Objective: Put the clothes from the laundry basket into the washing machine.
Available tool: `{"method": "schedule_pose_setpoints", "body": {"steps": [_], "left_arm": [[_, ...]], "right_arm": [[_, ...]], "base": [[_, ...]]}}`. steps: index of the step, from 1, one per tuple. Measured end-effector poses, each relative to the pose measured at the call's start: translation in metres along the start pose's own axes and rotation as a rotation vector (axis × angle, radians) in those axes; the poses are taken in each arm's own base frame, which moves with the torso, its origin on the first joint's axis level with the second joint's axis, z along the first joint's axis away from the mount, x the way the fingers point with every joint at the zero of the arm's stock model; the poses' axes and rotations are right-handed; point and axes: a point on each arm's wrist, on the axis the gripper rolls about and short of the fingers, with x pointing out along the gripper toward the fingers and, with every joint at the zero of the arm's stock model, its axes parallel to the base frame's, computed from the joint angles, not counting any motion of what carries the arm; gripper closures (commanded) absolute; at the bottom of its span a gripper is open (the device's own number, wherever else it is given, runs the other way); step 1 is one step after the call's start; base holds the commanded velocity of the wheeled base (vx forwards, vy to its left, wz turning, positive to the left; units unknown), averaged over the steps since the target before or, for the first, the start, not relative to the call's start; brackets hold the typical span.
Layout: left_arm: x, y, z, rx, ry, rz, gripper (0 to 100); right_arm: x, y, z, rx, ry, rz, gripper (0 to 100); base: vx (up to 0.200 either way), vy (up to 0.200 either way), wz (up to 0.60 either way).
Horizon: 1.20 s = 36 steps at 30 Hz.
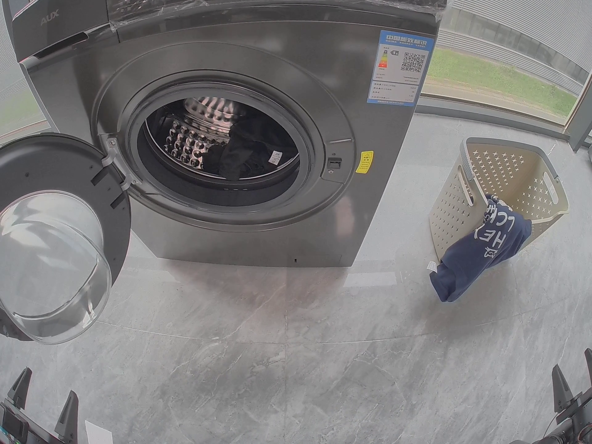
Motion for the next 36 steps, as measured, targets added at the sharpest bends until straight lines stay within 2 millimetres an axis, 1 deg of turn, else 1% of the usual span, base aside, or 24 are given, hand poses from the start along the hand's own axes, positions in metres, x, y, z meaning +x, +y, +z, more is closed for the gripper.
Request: {"method": "schedule_pose_setpoints", "body": {"steps": [15, 30, 36], "left_arm": [[0.0001, 0.0001, 0.0001, -0.006, 0.000, 0.004, 0], [0.0002, 0.0000, 0.0001, 0.000, 0.001, 0.000, 0], [0.0002, 0.0000, 0.0001, 0.000, 0.002, 0.002, 0]], "right_arm": [[0.0001, 0.0000, -0.0001, 0.000, 0.002, 0.001, 0], [0.0001, 0.0000, 0.0000, 0.000, 0.001, 0.000, 0], [0.0001, 0.0000, 0.0000, 0.000, 0.002, 0.000, 0]], "base": [[0.000, -0.200, 0.00], [0.000, 0.000, 0.00], [0.000, -0.200, 0.00]]}}
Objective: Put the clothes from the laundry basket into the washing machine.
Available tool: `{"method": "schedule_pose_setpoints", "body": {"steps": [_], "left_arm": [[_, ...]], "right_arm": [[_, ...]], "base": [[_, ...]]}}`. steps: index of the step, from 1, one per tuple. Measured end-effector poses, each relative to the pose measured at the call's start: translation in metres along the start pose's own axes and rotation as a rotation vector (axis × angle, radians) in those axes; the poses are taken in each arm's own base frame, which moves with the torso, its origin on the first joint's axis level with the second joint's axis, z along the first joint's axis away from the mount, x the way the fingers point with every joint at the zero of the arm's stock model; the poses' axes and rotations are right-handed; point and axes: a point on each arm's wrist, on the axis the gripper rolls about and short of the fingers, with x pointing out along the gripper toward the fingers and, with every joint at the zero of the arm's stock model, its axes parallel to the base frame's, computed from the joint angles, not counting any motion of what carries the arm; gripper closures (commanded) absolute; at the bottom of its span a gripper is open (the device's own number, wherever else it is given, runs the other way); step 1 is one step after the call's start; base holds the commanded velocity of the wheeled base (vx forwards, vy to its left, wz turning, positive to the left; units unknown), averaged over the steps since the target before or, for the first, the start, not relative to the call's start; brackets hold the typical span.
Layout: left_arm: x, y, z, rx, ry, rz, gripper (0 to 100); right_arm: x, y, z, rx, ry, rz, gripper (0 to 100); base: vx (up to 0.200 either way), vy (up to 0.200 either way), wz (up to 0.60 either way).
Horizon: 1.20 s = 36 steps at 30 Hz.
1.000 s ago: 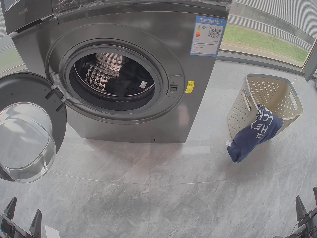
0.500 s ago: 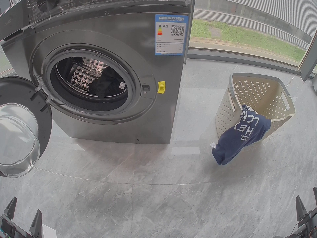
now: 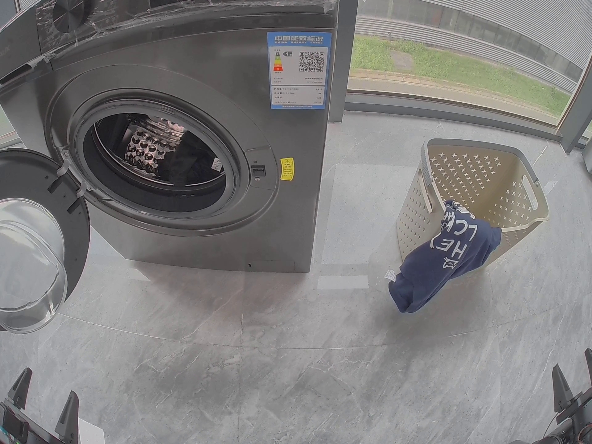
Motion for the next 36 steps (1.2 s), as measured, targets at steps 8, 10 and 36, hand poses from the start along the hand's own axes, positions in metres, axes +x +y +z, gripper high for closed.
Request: {"method": "schedule_pose_setpoints", "body": {"steps": [8, 10, 36], "left_arm": [[0.0000, 0.0000, 0.0000, 0.002, 0.001, -0.003, 0], [0.0000, -0.0001, -0.0001, 0.005, 0.002, -0.005, 0], [0.0001, -0.0001, 0.0000, 0.003, 0.002, -0.009, 0]], "right_arm": [[0.0000, 0.0000, 0.0000, 0.000, 0.001, 0.000, 0], [0.0000, 0.0000, 0.0000, -0.001, 0.001, 0.000, 0], [0.0001, 0.0000, 0.0001, 0.000, 0.001, -0.001, 0]], "base": [[0.000, -0.200, 0.00], [0.000, -0.200, 0.00], [0.000, -0.131, 0.00]]}}
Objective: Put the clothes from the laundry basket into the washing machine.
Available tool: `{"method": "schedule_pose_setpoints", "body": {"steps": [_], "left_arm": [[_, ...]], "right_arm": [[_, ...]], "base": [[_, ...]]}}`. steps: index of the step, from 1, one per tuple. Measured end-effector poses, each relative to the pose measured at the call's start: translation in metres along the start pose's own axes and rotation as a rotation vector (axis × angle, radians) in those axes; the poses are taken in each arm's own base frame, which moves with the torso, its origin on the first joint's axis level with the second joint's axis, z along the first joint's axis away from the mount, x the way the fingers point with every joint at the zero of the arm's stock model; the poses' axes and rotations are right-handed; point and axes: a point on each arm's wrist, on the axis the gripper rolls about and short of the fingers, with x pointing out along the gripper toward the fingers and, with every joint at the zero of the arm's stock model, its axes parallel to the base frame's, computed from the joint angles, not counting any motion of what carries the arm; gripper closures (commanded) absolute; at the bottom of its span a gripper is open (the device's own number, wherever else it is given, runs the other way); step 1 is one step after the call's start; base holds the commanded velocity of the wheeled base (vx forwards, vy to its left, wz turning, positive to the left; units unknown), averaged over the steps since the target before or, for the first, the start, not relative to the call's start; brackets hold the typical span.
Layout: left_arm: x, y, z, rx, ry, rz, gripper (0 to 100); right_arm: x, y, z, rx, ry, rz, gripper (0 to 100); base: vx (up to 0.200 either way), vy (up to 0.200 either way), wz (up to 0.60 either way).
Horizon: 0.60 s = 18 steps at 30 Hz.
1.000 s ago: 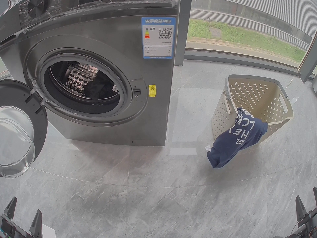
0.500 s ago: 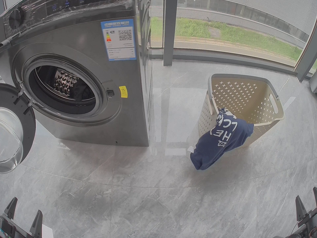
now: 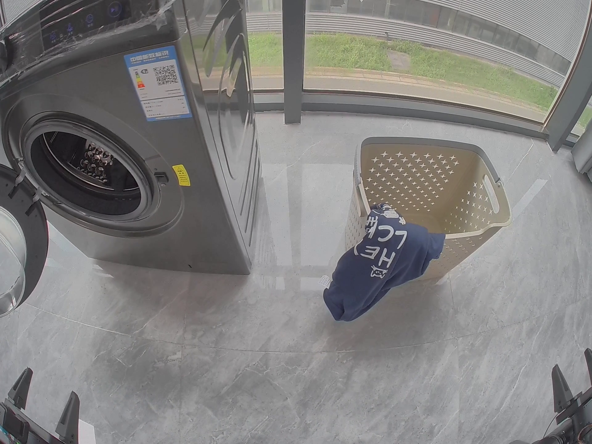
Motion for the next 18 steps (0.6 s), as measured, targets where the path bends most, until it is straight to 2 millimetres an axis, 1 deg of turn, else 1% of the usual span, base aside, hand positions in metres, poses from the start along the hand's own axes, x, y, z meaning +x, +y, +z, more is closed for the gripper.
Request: {"method": "schedule_pose_setpoints", "body": {"steps": [6, 18], "left_arm": [[0.0000, 0.0000, 0.0000, 0.000, 0.000, -0.001, 0], [0.0000, 0.0000, 0.0000, -0.001, 0.001, 0.000, 0]], "right_arm": [[0.0000, 0.0000, 0.0000, 0.000, 0.000, 0.000, 0], [0.0000, 0.0000, 0.0000, -0.001, 0.001, 0.000, 0]], "base": [[0.000, -0.200, 0.00], [0.000, 0.000, 0.00]]}}
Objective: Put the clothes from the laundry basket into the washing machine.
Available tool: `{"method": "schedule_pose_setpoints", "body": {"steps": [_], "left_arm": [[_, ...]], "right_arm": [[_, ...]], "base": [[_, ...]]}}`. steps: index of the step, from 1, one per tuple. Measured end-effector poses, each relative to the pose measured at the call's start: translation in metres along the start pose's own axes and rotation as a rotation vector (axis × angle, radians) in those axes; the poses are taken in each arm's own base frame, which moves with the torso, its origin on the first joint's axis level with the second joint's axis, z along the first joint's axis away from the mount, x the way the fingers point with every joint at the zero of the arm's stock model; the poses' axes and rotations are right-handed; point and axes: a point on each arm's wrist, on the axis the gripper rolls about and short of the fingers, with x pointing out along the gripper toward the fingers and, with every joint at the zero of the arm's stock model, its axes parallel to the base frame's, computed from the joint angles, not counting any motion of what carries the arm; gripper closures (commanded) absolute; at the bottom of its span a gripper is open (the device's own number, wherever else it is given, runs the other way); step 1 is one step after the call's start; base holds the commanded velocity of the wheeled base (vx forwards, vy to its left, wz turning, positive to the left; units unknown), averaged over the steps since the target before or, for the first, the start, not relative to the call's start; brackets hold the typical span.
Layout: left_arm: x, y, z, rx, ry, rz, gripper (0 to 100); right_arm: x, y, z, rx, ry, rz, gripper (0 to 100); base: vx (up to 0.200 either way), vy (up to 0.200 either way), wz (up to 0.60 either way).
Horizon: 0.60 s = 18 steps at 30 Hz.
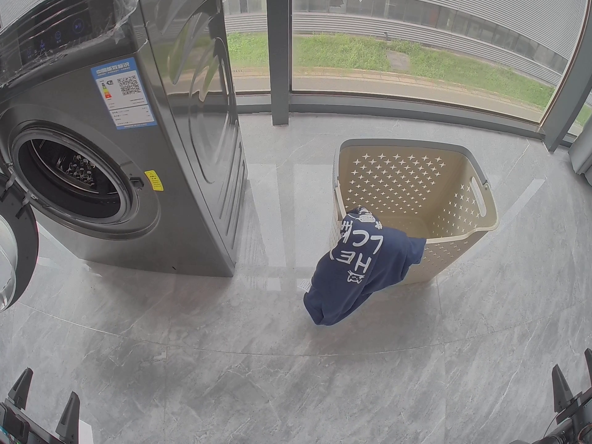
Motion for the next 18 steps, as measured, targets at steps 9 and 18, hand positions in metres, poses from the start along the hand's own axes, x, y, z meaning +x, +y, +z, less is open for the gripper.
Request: {"method": "schedule_pose_setpoints", "body": {"steps": [9, 18], "left_arm": [[0.0000, 0.0000, 0.0001, -0.001, 0.000, -0.001, 0], [0.0000, 0.0000, 0.0000, -0.003, 0.000, 0.000, 0]], "right_arm": [[0.0000, 0.0000, 0.0001, 0.000, 0.000, 0.001, 0], [0.0000, 0.0000, 0.0001, 0.000, 0.000, 0.000, 0]], "base": [[0.000, -0.133, 0.00], [0.000, 0.000, 0.00]]}}
